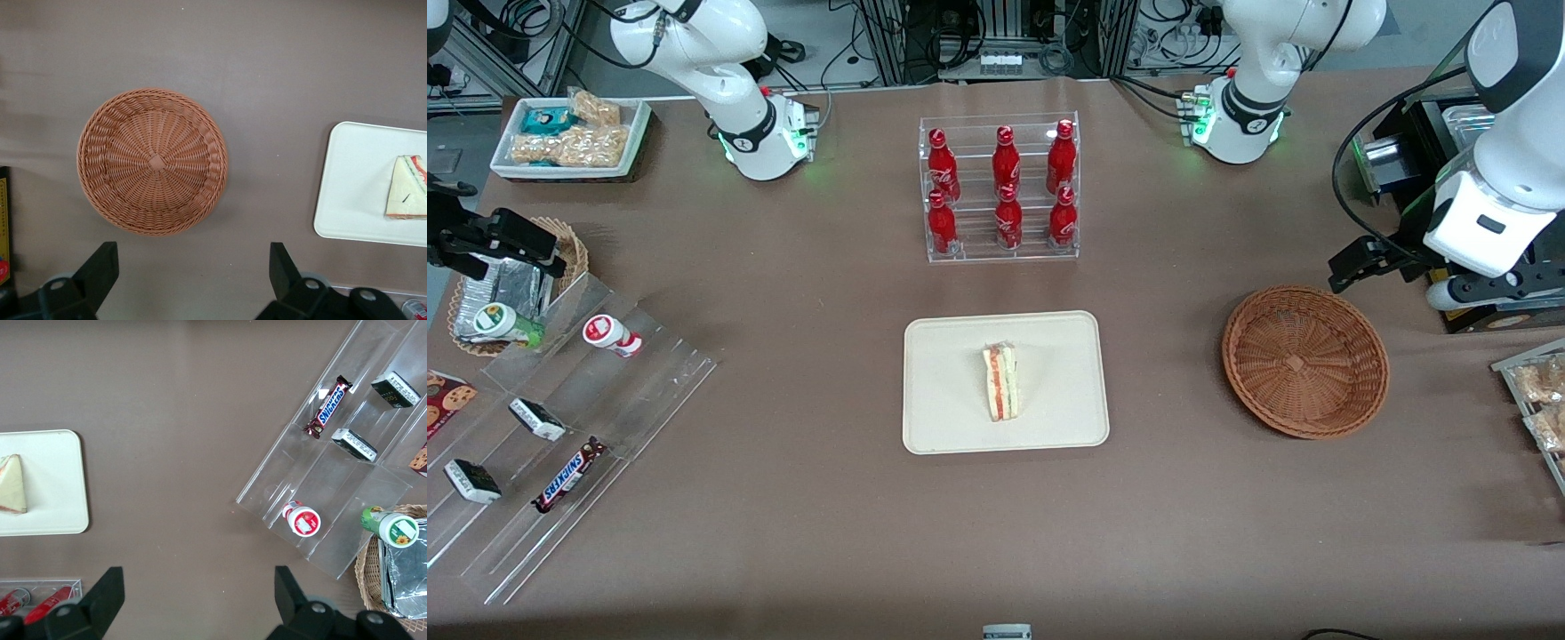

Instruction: Place sandwich from basket to tray

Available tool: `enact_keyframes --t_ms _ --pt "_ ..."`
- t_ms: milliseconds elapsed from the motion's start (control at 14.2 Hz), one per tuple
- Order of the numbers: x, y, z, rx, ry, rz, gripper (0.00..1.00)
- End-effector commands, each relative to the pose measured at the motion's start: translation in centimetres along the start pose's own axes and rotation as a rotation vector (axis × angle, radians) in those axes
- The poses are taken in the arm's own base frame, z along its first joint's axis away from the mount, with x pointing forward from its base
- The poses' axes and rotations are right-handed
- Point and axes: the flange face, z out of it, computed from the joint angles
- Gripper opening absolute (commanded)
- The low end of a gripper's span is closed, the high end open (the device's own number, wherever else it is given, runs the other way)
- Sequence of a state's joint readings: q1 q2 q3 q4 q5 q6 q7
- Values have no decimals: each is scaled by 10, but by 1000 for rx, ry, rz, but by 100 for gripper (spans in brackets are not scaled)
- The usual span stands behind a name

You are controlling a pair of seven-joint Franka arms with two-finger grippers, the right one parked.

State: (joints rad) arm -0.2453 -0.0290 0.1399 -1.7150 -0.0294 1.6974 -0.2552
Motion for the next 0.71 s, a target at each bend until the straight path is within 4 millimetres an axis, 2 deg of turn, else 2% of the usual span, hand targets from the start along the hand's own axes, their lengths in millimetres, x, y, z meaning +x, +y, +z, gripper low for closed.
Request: enact_keyframes --t_ms 0,71,635 --pt "1 -4 -2 10 5 25 100" --pt "3 -10 -2 11 6 13 100" --pt "11 -9 0 12 5 18 100"
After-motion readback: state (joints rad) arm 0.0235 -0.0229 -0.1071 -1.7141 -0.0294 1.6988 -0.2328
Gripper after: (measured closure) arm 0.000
